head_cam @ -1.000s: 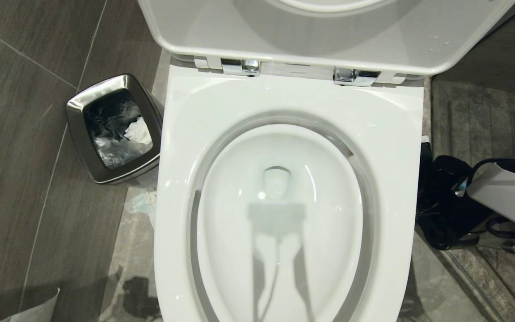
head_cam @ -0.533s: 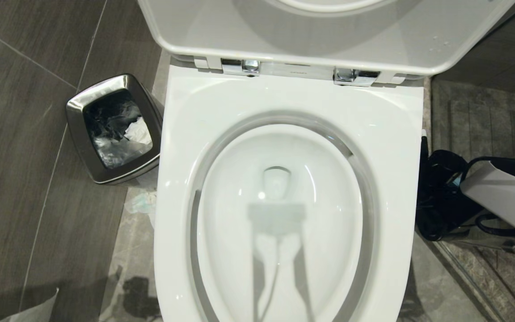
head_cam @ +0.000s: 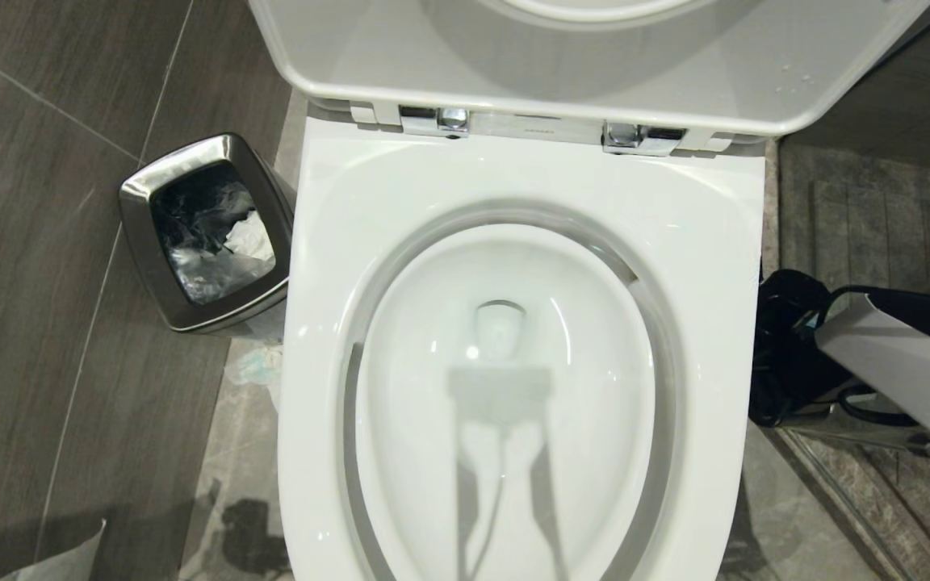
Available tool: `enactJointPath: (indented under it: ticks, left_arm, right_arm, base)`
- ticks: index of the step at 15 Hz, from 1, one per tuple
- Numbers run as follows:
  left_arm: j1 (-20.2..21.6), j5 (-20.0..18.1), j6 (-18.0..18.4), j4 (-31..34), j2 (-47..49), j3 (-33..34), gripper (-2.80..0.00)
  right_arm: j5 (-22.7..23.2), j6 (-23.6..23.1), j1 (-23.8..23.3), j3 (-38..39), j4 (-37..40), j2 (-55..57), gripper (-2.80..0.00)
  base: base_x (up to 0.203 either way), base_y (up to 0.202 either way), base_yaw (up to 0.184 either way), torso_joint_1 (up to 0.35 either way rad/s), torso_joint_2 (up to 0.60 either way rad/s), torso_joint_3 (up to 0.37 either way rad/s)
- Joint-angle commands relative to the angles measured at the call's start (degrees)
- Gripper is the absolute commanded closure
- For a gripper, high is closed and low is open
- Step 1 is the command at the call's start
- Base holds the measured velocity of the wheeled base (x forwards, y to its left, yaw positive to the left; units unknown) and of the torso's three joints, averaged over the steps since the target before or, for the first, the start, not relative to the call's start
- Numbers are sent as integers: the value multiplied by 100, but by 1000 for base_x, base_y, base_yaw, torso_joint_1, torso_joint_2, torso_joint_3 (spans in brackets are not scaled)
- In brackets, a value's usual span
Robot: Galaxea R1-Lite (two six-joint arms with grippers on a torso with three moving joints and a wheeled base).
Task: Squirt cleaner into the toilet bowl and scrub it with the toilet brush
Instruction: Pour in the cleaning agent
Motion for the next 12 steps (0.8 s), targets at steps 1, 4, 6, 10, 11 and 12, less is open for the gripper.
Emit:
enactJointPath:
  ticks: [1,4,6,10,11,12]
  left_arm:
    - [1,-1,4,0,9,9,0]
    - [1,-1,4,0,3,9,0]
    - [1,-1,4,0,7,9,0]
    - [1,-1,4,0,9,9,0]
    - [1,-1,4,0,9,0,0]
    - [1,-1,4,0,6,9,0]
  right_arm:
    - [2,-74,0,-307,-51,159,-280]
    - [10,-152,0,-674,-51,303,-280]
    - [10,-223,0,-751,-51,368,-280]
    - [10,-232,0,-884,-51,510,-280]
    - [9,-247,0,-966,-51,542,-280]
    - [8,-292,-6,-1080,-51,599,-280]
  base:
    - [0,0,0,0,0,0]
    - [0,0,0,0,0,0]
    - [0,0,0,0,0,0]
    - [0,0,0,0,0,0]
    - [0,0,0,0,0,0]
    - [0,0,0,0,0,0]
